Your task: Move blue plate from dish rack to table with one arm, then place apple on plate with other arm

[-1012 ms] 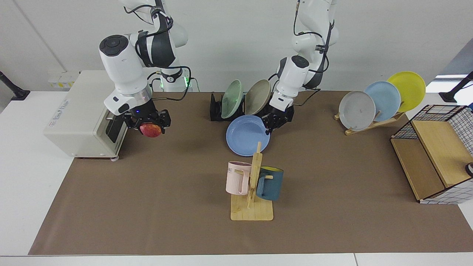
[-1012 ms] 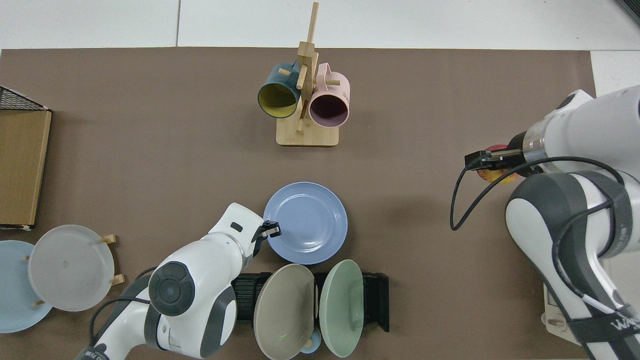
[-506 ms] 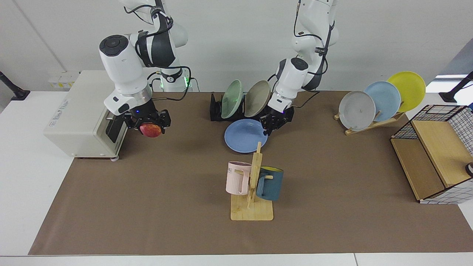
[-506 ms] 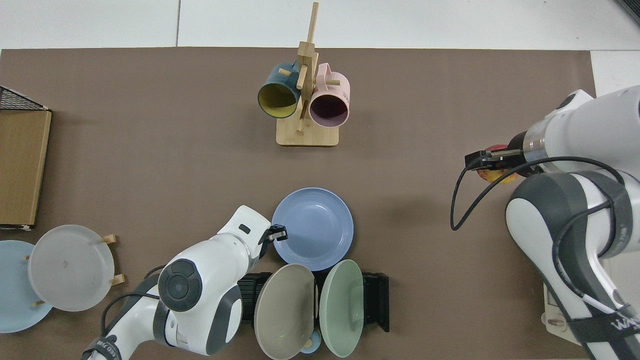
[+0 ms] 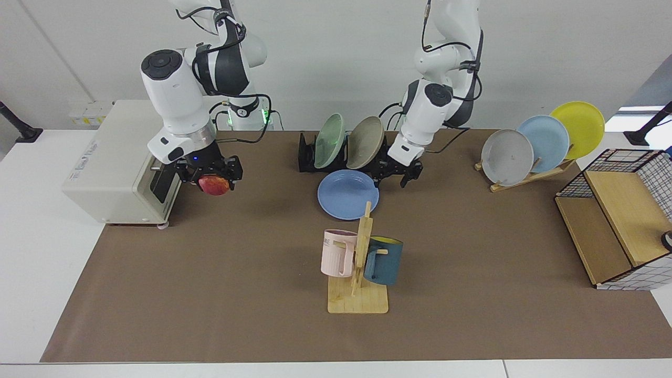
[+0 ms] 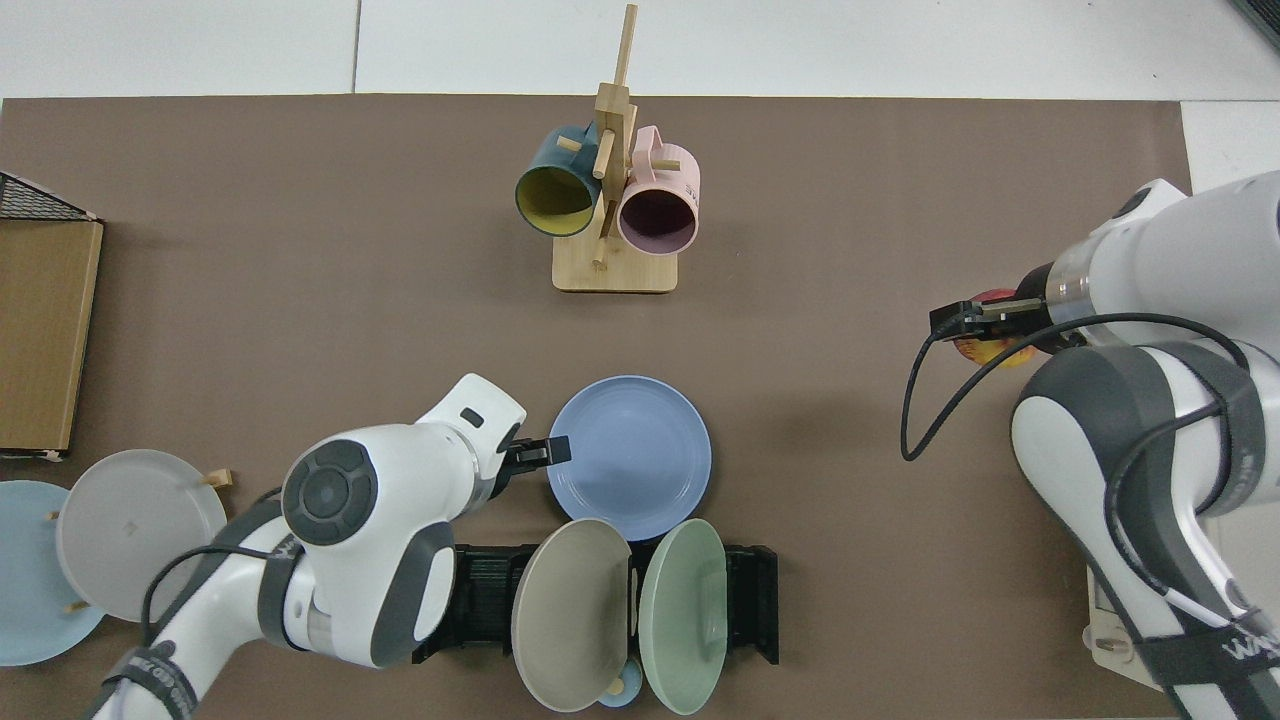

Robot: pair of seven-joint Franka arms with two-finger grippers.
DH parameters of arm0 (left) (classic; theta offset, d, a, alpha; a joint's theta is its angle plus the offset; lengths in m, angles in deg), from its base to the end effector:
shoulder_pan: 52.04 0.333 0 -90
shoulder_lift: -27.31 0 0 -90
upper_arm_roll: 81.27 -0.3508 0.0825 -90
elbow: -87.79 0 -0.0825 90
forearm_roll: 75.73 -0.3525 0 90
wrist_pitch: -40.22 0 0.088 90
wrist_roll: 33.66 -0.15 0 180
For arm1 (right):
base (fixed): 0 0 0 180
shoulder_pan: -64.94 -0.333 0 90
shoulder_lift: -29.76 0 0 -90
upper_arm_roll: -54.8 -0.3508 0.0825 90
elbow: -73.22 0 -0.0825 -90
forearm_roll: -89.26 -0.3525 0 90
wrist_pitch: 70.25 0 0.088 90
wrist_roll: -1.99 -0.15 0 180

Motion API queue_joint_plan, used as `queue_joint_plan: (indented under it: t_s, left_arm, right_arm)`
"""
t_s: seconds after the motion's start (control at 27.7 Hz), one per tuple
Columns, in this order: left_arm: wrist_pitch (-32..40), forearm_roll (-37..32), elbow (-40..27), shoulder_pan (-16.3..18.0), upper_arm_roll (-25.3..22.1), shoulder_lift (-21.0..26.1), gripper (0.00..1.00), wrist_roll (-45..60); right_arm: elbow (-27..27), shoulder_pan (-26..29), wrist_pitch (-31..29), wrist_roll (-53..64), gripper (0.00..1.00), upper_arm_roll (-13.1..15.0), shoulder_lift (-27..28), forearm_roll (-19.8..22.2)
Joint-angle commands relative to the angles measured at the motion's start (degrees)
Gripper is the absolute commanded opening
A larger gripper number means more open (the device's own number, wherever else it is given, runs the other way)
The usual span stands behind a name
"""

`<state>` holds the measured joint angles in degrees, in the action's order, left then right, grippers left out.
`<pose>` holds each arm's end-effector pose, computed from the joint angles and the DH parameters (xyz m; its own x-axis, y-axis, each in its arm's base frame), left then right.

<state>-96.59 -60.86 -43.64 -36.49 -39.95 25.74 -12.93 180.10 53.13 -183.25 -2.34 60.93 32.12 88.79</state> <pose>0.4483 -0.2283 0.3825 0.9952 0.0934 0.0294 0.0856 -0.9757 0.2018 0.5516 0.0565 0.4981 0.9976 0.0205 0.0654 0.0211 -0.9997 -0.0083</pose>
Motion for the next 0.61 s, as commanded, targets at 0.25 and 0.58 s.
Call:
queue_joint_plan:
  t_s: [0.25, 0.58]
  left_arm:
    - [28.96, -10.20, 19.00, 0.80, -8.62, -3.26, 1.00, -2.36]
    - [39.96, -11.44, 29.56, -0.78, -20.31, -2.21, 1.00, -13.17]
  right_arm:
    - [-0.18, -0.31, 0.67, 0.64, 0.00, -1.21, -0.34, -0.23]
    - [-0.27, -9.18, 0.50, -11.74, 0.00, -1.38, -0.43, -0.67]
